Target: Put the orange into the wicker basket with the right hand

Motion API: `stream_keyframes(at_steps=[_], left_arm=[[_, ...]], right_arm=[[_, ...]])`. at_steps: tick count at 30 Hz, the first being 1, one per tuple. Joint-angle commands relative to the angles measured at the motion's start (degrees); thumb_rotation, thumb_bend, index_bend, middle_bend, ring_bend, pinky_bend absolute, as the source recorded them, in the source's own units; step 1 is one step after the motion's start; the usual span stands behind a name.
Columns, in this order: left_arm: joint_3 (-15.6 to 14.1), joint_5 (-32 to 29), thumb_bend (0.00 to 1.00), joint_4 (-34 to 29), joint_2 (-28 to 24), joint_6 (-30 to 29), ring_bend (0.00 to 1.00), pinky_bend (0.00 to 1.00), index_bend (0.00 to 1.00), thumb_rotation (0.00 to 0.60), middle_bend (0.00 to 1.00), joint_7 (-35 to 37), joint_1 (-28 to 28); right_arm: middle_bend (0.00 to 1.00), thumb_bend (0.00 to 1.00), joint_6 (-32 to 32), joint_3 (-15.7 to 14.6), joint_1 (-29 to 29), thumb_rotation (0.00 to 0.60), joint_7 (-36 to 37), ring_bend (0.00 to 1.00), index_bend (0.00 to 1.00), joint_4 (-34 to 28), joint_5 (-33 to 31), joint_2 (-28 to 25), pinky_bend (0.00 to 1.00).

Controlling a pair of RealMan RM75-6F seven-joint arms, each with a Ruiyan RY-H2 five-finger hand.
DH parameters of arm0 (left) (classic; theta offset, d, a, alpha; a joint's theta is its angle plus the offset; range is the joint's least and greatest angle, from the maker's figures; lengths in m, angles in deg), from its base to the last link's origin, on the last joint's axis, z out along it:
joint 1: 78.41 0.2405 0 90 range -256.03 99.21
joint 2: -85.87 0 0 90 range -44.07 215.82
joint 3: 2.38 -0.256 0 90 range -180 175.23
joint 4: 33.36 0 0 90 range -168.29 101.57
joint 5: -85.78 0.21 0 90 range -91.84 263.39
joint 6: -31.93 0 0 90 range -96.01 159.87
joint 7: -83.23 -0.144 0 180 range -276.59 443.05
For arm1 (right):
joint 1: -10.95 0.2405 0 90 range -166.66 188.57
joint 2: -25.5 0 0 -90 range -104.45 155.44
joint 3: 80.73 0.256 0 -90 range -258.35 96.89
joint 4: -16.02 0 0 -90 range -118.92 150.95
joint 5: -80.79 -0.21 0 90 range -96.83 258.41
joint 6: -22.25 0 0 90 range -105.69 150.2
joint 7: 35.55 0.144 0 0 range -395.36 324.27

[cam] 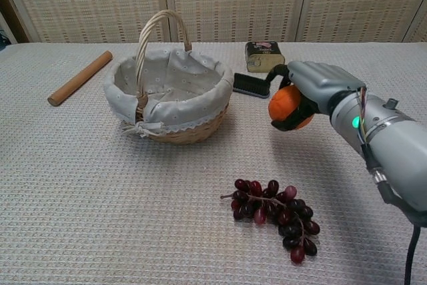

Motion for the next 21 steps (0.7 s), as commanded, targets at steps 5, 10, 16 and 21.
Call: stream_keyframes(at_steps=[5, 10, 16, 21], left_arm=[[0.1, -0.1, 0.35, 0.0, 0.1, 0.1, 0.0, 0.06, 0.0, 0.6, 0.0, 0.0, -0.1], [0.0, -0.2, 0.35, -0.1, 0.1, 0.1, 0.0, 0.06, 0.0, 0.6, 0.0, -0.1, 0.0], [0.1, -0.4, 0.35, -0.3, -0.1, 0.1, 0.0, 0.06, 0.0, 0.6, 0.0, 0.5, 0.0], [0.0, -0.2, 0.35, -0.3, -0.2, 0.2, 0.0, 0.06, 0.0, 0.6, 0.0, 0.7, 0.0]], right_arm=[[0.57, 0.33, 0.2, 4.6, 2.1, 0.6, 3.2, 0.61, 0.25, -6.8, 2.2, -1.4, 0.72], [0.57, 0.33, -0.1, 6.9, 5.6, 0.6, 0.6, 0.61, 0.28, -6.9, 1.5, 0.0, 0.72], [0.57, 0.33, -0.1, 8.8, 9.4, 0.6, -1.4, 0.58, 0.31, -3.6, -0.7, 3.4, 0.72], [0.57, 0.33, -0.3, 8.8, 11.6, 0.6, 0.2, 0.56, 0.33, 1.4, 0.4, 6.5, 0.68]])
